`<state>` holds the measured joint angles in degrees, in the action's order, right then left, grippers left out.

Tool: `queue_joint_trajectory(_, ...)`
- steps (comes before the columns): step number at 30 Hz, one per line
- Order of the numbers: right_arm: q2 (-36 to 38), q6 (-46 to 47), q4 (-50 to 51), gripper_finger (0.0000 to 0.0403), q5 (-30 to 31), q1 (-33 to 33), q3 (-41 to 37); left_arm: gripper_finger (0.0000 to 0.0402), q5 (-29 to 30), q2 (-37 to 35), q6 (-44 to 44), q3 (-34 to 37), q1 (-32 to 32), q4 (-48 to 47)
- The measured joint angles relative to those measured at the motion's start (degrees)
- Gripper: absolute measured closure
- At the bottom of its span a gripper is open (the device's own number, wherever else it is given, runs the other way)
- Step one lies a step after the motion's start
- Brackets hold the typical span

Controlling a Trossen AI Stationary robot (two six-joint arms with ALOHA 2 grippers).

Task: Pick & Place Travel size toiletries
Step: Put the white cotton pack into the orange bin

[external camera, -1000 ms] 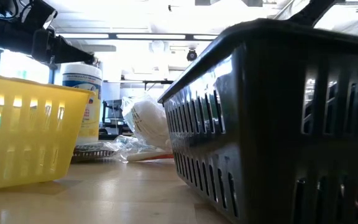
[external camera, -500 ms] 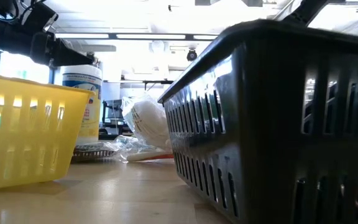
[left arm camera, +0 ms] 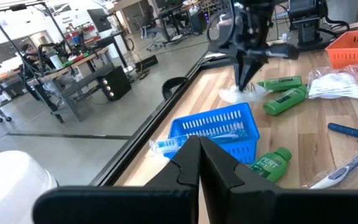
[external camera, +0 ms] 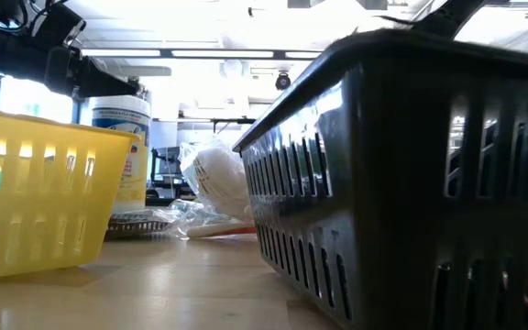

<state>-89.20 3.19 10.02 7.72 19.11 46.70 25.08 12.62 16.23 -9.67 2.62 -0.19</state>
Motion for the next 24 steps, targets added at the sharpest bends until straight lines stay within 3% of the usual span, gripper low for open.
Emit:
queue_joint_trajectory(5,5.85,0.17,-1.23,0.0398,-0.88,-0.11,0.0,0.0402,0.0,0.0,0.0,0.0,0.0,0.0)
queue_joint_trajectory(17,29.69,1.3,-6.46,0.0394,-16.95,-3.47,-0.02,0.0402,0.0,0.02,-0.06,0.0,-0.01,-1.01)
queue_joint_trajectory(24,40.67,2.18,-2.95,0.0393,-16.7,-5.66,-0.02,0.0402,-0.02,0.0,-1.77,0.0,0.02,-2.65)
